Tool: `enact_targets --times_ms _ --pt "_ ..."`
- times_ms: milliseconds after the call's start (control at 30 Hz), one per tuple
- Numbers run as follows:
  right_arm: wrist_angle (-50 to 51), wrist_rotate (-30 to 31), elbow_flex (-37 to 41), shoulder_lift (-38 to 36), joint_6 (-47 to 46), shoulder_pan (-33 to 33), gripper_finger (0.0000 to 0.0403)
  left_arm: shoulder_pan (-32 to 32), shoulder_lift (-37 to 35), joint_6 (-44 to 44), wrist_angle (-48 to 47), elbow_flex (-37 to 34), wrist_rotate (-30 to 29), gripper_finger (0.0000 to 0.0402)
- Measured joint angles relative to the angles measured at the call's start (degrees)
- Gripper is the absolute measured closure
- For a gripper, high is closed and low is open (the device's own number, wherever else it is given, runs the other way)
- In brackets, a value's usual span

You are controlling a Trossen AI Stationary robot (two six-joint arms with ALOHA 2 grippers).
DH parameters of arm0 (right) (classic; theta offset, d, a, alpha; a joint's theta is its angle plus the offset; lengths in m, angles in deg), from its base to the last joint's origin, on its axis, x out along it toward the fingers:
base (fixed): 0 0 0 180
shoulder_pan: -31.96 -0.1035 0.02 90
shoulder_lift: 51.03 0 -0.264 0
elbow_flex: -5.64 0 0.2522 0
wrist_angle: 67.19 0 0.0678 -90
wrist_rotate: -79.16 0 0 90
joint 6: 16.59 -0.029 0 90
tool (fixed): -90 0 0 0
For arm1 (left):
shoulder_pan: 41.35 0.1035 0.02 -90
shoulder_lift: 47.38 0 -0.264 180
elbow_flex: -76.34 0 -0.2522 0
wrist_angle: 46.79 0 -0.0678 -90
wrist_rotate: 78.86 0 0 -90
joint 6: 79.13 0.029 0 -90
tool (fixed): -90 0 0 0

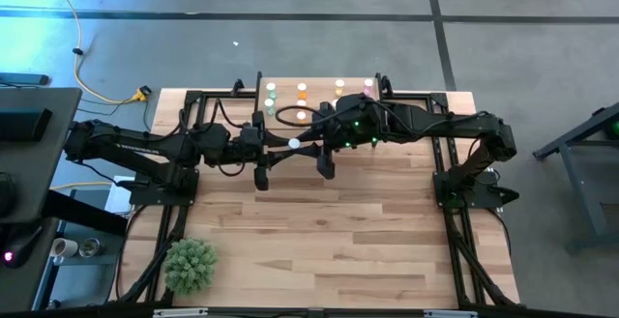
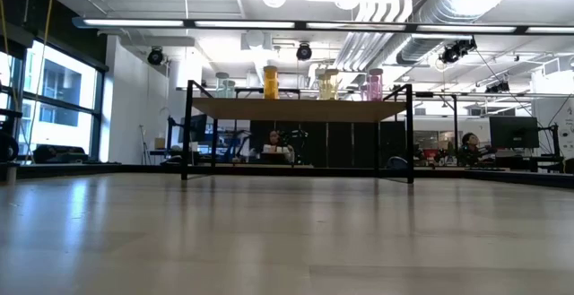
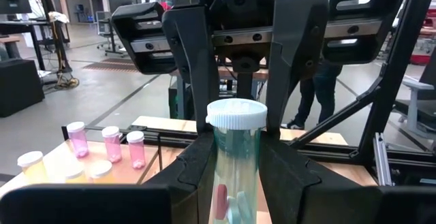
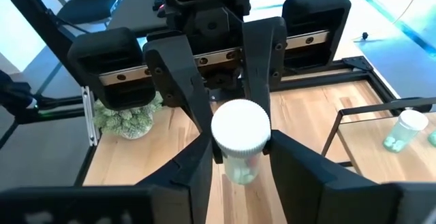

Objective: Pick and place medicine bottles onto shelf by color
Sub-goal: Put the blue pill bottle on the shelf aligned with the other blue pill bottles

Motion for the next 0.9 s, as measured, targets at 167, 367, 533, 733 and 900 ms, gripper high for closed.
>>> enact_targets --times_ms 167,367,533,733,900 --pt "-0.4 0.9 0.0 0.0 -1.0 0.0 0.0266 0.0 0.0 0.0 0.1 0.0 0.0 0.0312" --pt "-3.6 1.5 0.1 0.0 -3.5 0.0 0.0245 0.0 0.3 0.0 -0.3 0.1 0.2 0.0312" --pt "-3.3 1.6 0.0 0.0 -3.3 0.0 0.0241 0.0 0.2 0.0 -0.2 0.0 0.2 0.0312" --pt "-3.3 0.2 -0.1 0.8 -3.6 -0.5 0.0242 0.0 0.2 0.0 -0.6 0.0 0.3 0.0312" --pt "-2.5 0.0 0.0 1.3 -3.6 -0.9 0.0242 0.0 0.2 0.0 -0.6 0.0 -1.2 0.0312"
